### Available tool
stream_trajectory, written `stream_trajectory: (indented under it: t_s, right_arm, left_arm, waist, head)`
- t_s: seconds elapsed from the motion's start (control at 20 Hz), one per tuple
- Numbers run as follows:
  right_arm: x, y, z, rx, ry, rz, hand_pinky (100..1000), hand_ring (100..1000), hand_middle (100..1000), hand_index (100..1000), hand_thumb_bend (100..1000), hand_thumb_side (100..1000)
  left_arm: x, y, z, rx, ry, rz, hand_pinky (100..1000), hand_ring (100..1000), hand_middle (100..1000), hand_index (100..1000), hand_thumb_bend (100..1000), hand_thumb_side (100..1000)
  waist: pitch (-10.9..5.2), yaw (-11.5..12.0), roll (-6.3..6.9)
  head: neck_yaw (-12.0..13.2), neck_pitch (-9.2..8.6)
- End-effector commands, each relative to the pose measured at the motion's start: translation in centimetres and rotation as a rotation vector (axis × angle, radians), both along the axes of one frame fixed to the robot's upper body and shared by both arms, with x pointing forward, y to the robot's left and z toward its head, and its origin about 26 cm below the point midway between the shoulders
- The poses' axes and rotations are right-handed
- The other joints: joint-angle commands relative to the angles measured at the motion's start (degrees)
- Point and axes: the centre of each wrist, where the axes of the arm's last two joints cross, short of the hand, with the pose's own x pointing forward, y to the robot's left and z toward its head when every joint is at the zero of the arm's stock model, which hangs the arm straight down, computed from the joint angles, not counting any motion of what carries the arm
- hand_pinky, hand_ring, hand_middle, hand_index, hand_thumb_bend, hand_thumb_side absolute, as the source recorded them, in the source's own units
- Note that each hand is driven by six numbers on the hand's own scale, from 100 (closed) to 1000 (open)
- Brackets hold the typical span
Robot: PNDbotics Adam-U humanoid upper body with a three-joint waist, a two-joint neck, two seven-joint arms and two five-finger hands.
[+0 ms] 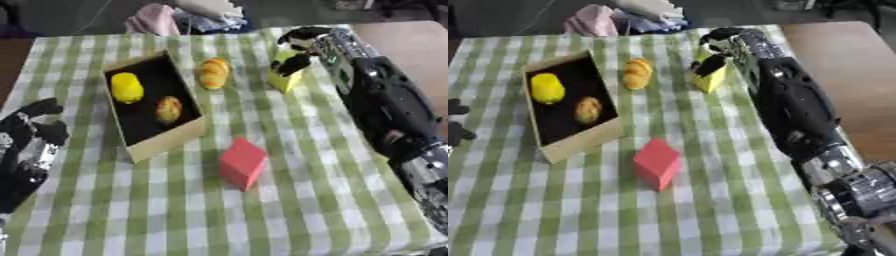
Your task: Pick up objects on the table and place them in the box.
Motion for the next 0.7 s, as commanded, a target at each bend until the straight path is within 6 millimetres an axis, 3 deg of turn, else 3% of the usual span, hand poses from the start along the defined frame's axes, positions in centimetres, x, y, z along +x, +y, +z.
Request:
stream_trajectory:
  t_s: [0.05,0.4,0.5,0.6,0.65,0.7]
  right_arm:
    - [0.1,-0.2,1.1,-0.041,-0.030,0.000,992,1000,1000,1000,100,695]
    - [0.2,-0.4,-0.2,-0.024,0.033,0.000,976,1000,1000,1000,100,811]
    - [0.2,-0.4,-0.5,-0.027,0.044,-0.001,975,1000,1000,1000,100,798]
    - [0.2,-0.4,-0.8,-0.030,0.049,-0.002,960,1000,1000,1000,100,726]
    - [0.2,-0.4,-0.9,-0.032,0.051,-0.002,937,983,1000,1000,100,649]
    - [0.2,-0.5,-1.0,-0.032,0.050,-0.001,937,983,1000,1000,100,649]
  left_arm:
    - [-0.1,0.3,0.5,0.014,-0.020,0.004,761,598,759,883,321,797]
    - [-0.1,0.3,0.5,0.013,-0.021,0.004,761,598,759,883,319,797]
    - [-0.1,0.3,0.5,0.013,-0.022,0.004,761,598,759,883,319,798]
    - [-0.1,0.3,0.6,0.013,-0.022,0.004,761,598,759,883,319,798]
    - [-0.1,0.3,0.6,0.013,-0.022,0.005,761,598,759,883,318,798]
    - [-0.1,0.3,0.6,0.012,-0.023,0.005,761,598,759,883,318,798]
  waist:
    - [-1.41,0.0,0.27]
    - [-1.30,0.0,0.39]
    - [-1.30,0.0,0.44]
    - [-1.29,0.0,0.48]
    - [-1.28,0.0,0.49]
    - [-1.28,0.0,0.50]
  head:
    - [-0.1,-0.87]
    - [-0.2,-0.98]
    - [-0.2,-1.01]
    - [-0.2,-1.05]
    - [-0.2,-1.08]
    - [-0.2,-1.09]
